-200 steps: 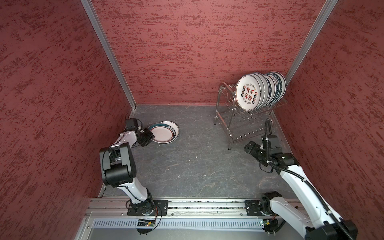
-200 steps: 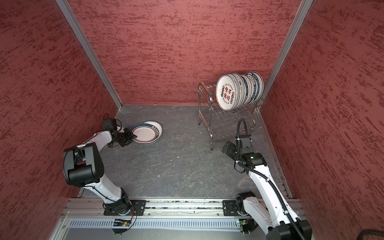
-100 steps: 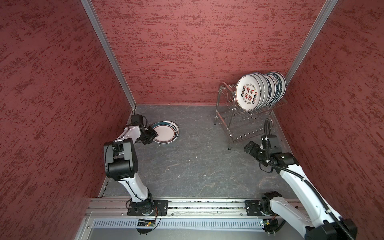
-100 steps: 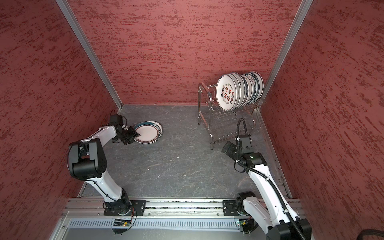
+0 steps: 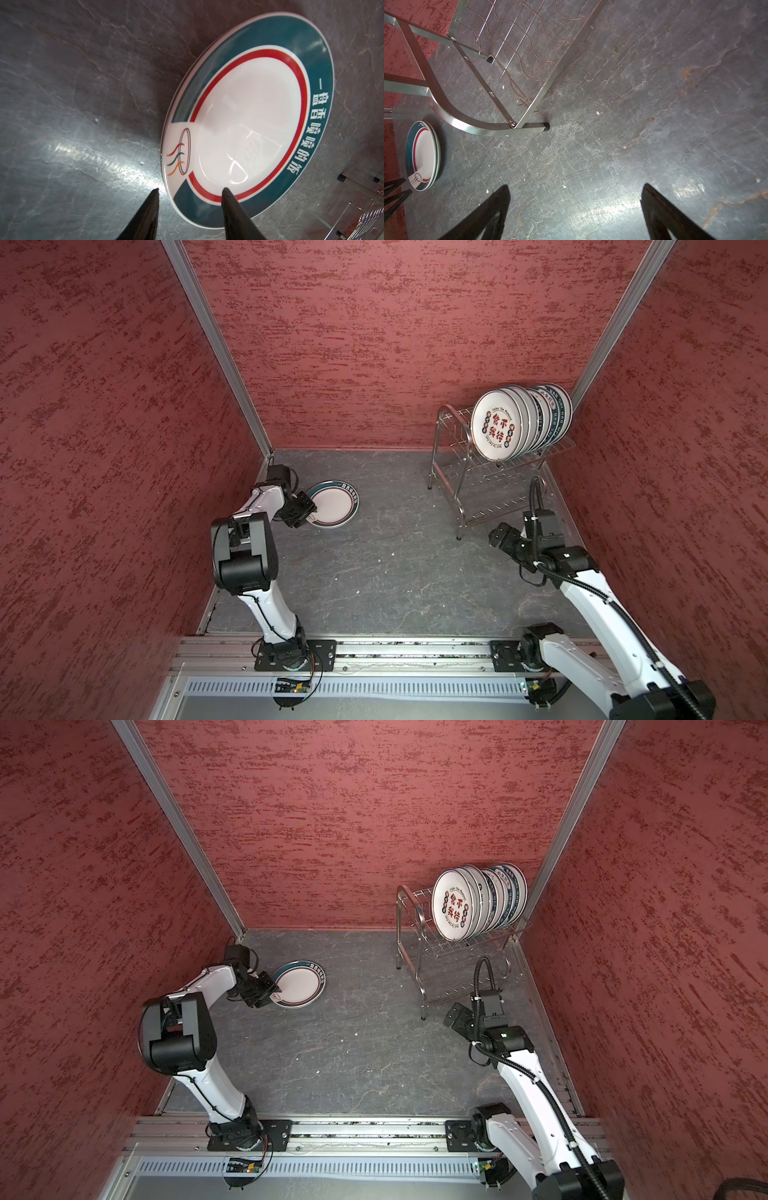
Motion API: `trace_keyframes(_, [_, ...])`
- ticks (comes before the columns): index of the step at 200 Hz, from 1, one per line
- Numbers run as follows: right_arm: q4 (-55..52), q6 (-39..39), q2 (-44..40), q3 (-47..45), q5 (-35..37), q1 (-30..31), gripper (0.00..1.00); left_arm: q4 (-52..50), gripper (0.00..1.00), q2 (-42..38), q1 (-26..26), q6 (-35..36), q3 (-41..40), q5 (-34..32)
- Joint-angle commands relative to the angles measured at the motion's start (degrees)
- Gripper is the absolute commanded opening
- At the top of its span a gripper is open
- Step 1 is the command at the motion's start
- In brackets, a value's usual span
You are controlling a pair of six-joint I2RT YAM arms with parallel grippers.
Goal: Unload the plates from the dish rack
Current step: Place the plate on the plate.
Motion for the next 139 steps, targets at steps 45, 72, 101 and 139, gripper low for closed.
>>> trace_keyframes(45, [-0.9, -1.57, -0.68, 0.83, 2.3, 0.27, 0.99, -2.54, 0.63, -4.03, 0.02, 1.99, -0.4, -1.49])
trace_keyframes(72, [-3.75, -5.22, -1.87, 5.25, 4.93, 0.26, 0.99, -3.46, 0.71, -11.37, 1.25, 2.6, -2.42, -1.73])
trace_keyframes(101, [-5.75, -11.69, -2.89, 13.55, 4.62, 0.23, 0.99, -5.15, 0.76, -19.97, 4.36, 3.49, -4.56, -0.93])
trace_keyframes(139, [-7.75, -19.85, -0.56, 28.71, 1.29, 0.29, 0.99, -7.68, 0.85, -29.24, 7.73, 4.47, -5.34, 0.6])
